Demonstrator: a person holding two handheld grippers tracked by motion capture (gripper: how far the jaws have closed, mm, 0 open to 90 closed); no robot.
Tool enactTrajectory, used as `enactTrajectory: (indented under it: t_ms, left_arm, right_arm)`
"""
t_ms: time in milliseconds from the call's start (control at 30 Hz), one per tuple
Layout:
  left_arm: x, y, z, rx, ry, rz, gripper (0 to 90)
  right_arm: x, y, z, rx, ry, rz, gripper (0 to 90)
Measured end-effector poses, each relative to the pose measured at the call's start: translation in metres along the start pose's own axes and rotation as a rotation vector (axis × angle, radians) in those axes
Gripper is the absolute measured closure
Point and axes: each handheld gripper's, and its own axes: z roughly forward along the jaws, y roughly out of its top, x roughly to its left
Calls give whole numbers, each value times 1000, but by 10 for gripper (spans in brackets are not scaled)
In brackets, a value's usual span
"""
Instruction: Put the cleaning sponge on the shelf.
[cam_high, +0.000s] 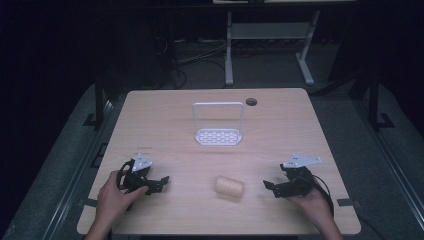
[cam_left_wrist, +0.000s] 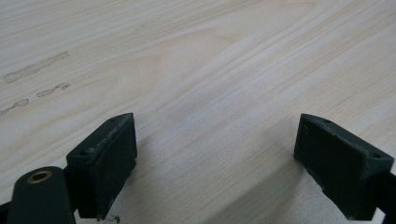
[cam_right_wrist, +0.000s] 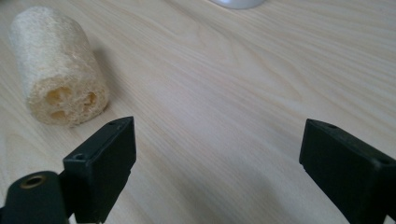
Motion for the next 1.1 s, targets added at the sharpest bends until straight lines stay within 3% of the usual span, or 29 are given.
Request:
enactTrajectory:
  t_ms: [500,1100]
  left_arm:
    - [0,0,0,-1,0,-1,127]
    - [0,0,0,-1,0,-1,127]
  right_arm:
    - [6,22,15,7,50,-72,108]
    - [11,42,20,-9,110,-113,108]
